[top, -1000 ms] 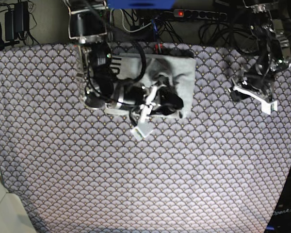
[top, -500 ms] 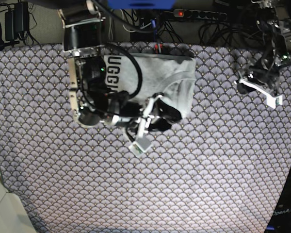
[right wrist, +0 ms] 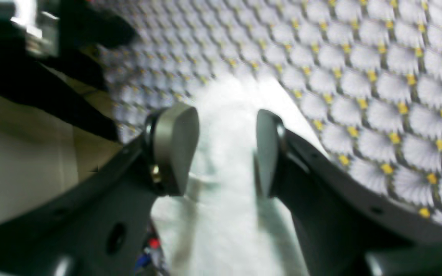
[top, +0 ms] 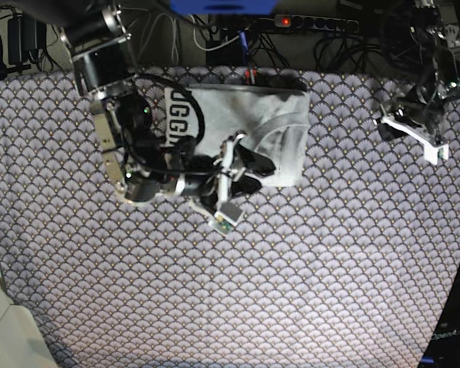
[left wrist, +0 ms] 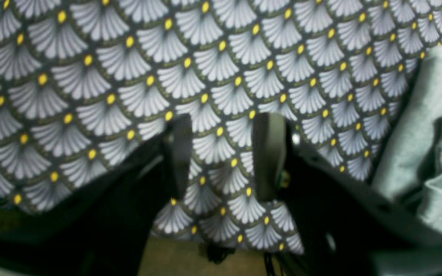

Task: Fold the T-shirt properly
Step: 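Fold the loose end over the bundle with the right gripper and release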

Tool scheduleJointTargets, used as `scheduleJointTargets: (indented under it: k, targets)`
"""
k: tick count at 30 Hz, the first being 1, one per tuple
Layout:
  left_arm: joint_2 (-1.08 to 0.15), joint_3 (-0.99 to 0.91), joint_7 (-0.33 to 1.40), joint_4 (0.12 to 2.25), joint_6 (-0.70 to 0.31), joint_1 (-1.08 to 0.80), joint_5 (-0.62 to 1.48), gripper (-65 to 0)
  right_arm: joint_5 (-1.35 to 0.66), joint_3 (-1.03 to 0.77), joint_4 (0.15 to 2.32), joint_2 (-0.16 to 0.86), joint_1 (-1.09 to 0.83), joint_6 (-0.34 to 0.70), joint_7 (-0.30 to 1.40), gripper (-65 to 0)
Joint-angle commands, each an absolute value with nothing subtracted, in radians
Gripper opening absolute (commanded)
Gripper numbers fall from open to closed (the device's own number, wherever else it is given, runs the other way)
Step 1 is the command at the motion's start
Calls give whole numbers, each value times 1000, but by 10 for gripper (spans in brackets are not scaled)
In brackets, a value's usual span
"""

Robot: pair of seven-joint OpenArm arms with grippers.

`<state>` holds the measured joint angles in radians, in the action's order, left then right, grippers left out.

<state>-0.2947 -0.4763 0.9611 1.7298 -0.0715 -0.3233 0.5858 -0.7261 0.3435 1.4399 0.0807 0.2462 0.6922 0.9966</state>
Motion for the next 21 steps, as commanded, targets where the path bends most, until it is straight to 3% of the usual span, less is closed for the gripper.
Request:
scheduleJointTargets:
  k: [1,21]
  targets:
    - [-306,-498,943,1750,-71,-328,591,-399,-746,343,1435,77,278,698,977,-355]
    - [-308,-512,935,1751,-71,-341,591,-399,-746,344,1334,79,269,698,934,-356]
